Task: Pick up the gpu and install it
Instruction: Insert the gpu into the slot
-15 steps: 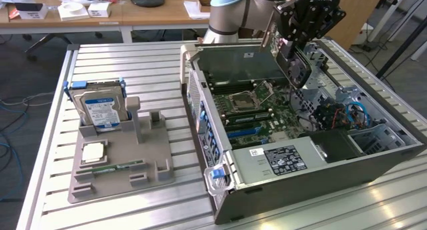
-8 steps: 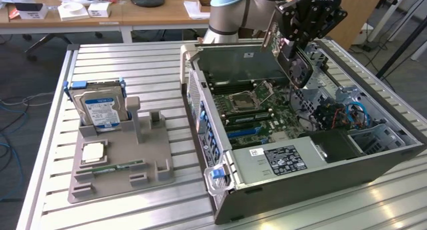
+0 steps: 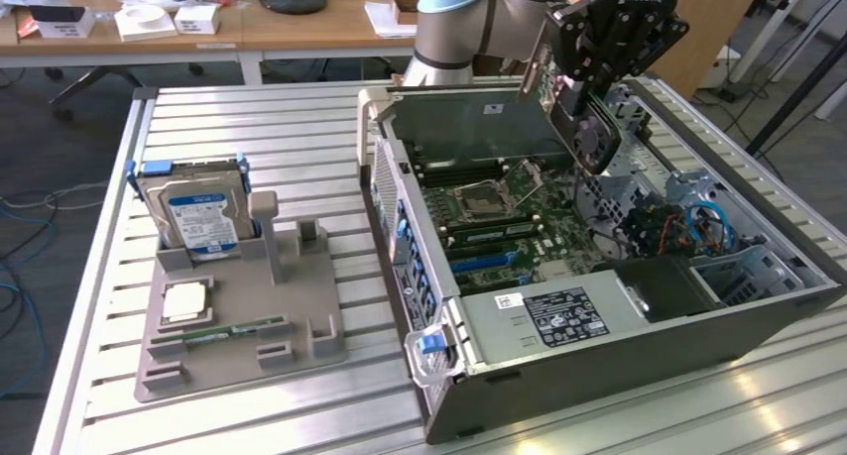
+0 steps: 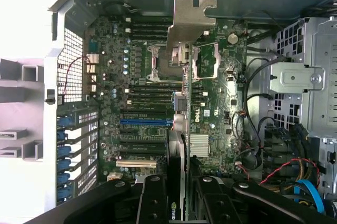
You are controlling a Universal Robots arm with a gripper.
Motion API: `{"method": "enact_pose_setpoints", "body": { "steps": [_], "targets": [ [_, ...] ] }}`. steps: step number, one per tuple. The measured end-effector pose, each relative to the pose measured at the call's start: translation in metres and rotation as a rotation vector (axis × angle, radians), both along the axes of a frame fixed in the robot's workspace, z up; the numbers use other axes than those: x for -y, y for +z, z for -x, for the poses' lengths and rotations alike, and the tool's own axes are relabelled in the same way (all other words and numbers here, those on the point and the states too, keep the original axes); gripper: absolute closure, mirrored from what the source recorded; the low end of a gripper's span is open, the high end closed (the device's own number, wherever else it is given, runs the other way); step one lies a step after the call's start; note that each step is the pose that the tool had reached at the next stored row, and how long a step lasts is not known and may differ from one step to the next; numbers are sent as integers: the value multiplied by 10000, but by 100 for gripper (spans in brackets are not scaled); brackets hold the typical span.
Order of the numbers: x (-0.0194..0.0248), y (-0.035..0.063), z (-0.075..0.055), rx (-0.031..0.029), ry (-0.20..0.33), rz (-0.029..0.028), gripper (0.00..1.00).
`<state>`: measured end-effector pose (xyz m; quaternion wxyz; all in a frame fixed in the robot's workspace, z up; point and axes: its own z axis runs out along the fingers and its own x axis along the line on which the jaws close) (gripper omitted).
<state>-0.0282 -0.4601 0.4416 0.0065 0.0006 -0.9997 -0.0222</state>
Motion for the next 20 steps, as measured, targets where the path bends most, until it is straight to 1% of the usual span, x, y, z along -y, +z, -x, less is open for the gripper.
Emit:
{"method": "enact_pose_setpoints", "body": {
  "steps": [6, 10, 13, 20],
  "targets": [
    [0, 0, 0, 0, 16, 0, 74],
    [0, -1, 0, 1, 146, 2, 74],
    [0, 0, 0, 0, 361, 15, 74],
    [-1, -1, 0, 0, 1115, 39, 74]
  ]
}}
